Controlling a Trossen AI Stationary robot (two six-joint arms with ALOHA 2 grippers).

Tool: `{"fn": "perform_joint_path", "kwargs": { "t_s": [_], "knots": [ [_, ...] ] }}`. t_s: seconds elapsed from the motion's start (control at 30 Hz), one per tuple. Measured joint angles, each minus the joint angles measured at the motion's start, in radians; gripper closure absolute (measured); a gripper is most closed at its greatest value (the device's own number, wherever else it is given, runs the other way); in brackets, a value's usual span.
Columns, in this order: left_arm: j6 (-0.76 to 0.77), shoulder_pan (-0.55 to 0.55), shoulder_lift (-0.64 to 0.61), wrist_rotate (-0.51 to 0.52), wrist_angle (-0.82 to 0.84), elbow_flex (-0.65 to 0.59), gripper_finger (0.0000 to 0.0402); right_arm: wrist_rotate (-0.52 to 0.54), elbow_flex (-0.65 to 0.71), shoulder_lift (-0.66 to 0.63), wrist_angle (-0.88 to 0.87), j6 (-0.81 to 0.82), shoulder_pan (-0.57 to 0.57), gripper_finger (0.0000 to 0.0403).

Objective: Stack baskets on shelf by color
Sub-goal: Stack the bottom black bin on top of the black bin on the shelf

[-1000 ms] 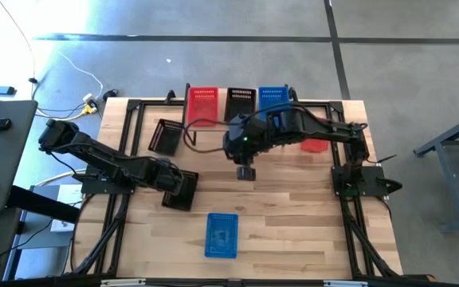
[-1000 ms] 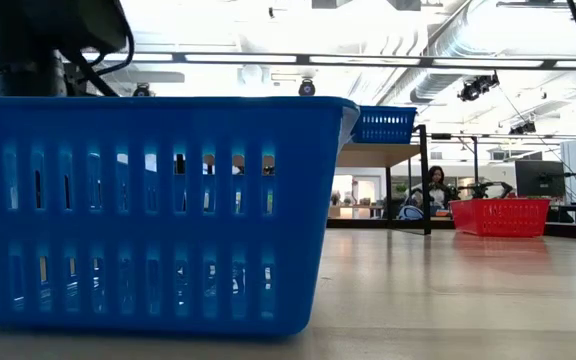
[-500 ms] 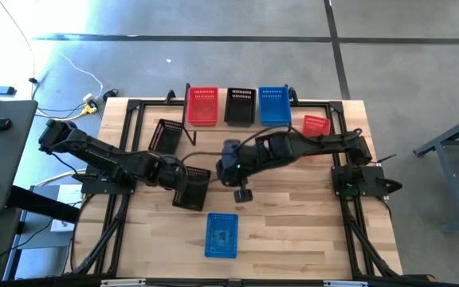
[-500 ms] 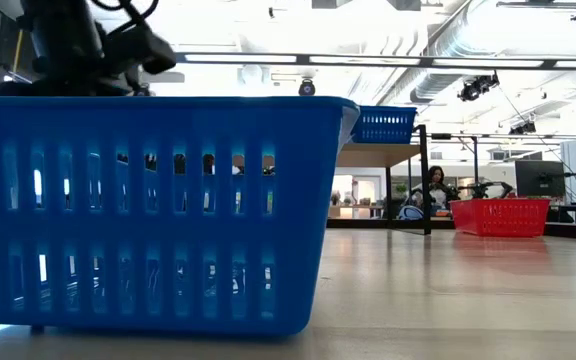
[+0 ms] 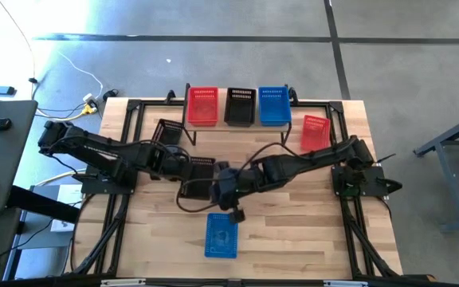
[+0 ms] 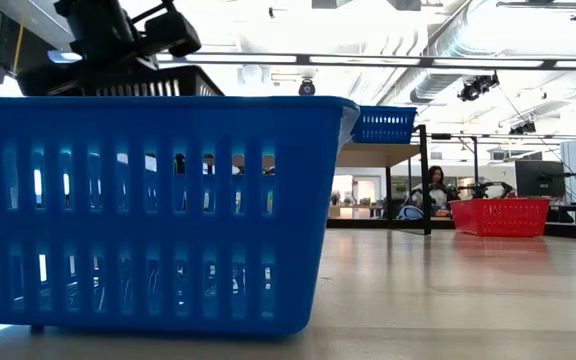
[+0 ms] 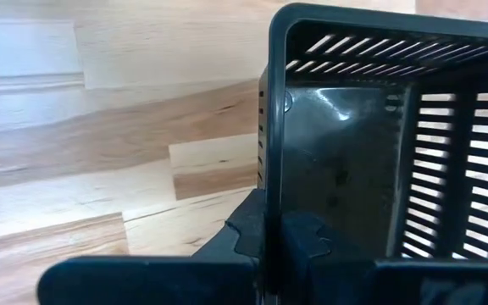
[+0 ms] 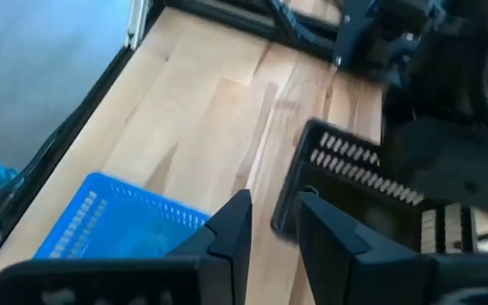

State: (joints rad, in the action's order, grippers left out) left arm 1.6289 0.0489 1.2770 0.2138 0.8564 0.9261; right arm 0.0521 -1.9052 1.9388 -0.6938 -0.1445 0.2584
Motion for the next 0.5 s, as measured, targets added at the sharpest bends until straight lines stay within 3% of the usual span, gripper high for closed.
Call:
{"fn": "perform_joint_path", "kwargs": {
  "t_s": [0.5],
  "knots": [
    [0.051,-0.009,0.000,-0.025,0.004,0.002,0.0401,0.010,0.223,-0.001,0.249,-0.013,0.000,0.0320]
  ]
}}
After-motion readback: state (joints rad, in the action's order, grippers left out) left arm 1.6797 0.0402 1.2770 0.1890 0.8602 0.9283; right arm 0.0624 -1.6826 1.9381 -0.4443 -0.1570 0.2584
